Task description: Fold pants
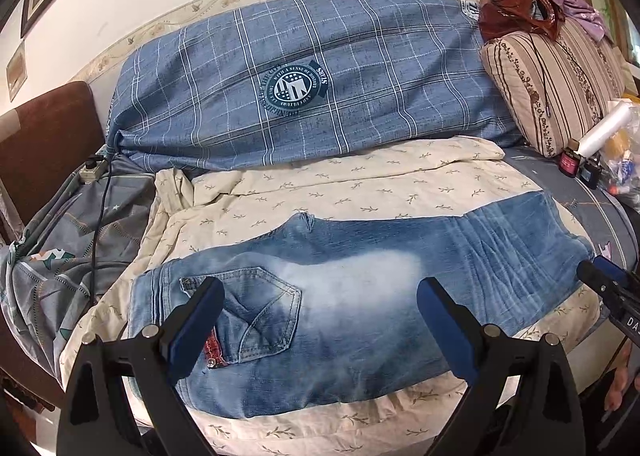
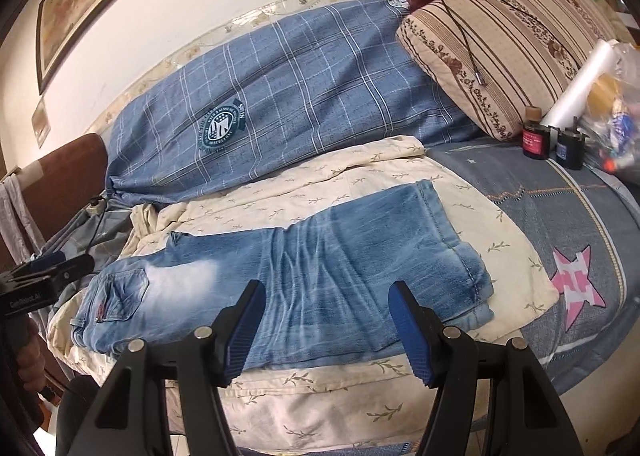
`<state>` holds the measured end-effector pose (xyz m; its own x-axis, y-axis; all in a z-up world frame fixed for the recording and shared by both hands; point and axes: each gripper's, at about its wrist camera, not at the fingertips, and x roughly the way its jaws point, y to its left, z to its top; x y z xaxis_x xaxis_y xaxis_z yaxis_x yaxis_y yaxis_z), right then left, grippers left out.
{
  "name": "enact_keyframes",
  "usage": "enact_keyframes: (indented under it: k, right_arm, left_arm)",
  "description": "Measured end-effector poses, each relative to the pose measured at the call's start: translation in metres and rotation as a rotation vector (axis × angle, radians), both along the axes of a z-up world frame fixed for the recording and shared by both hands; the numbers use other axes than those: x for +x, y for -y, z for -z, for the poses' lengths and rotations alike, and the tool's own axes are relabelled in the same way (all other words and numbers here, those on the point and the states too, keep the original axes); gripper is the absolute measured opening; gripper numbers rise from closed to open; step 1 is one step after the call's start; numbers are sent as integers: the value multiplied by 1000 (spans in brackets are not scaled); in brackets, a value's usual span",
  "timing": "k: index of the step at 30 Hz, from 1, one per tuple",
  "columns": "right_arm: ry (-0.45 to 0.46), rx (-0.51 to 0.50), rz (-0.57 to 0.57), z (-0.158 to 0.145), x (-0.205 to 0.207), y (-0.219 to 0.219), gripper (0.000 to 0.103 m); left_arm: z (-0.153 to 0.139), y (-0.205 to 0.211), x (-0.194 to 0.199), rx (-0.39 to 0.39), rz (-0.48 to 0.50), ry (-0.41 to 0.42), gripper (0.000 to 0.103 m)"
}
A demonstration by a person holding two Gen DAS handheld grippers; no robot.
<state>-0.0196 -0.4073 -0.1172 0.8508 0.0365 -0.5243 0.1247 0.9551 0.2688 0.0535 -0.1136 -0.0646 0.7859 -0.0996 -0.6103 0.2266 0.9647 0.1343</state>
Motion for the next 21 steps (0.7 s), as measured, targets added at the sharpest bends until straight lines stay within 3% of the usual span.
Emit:
enact_keyframes:
  k: [21]
  right_arm:
    - [30, -1, -21, -5, -3, -4, 67]
  left_arm:
    - [-1, 4, -5, 14, 15, 5, 97]
